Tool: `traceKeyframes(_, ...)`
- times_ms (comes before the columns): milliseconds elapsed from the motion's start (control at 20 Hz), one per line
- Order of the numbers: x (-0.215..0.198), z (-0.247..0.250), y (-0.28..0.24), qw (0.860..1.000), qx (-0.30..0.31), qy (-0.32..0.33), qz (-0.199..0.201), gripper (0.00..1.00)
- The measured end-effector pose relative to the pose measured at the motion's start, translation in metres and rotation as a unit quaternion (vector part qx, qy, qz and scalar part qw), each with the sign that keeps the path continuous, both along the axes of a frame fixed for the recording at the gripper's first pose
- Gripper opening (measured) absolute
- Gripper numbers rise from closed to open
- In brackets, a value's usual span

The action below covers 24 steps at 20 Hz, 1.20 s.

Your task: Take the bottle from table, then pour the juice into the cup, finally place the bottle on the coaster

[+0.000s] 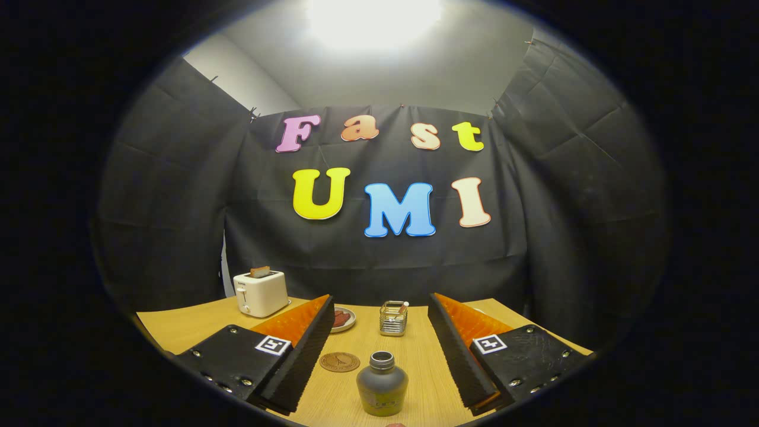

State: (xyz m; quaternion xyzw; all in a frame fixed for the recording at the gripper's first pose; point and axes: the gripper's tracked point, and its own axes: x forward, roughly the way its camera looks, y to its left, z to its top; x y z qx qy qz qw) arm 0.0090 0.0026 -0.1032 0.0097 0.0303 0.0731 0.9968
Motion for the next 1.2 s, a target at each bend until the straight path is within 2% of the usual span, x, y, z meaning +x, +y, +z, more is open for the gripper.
traceKeyframes(400,0.004,-0.05,0.002,0.999,-0.005,0.037,0.027,0.96)
traceKeyframes(1200,0.006,-0.134,0.009,0.993,-0.009,0.106,0.053,0.96)
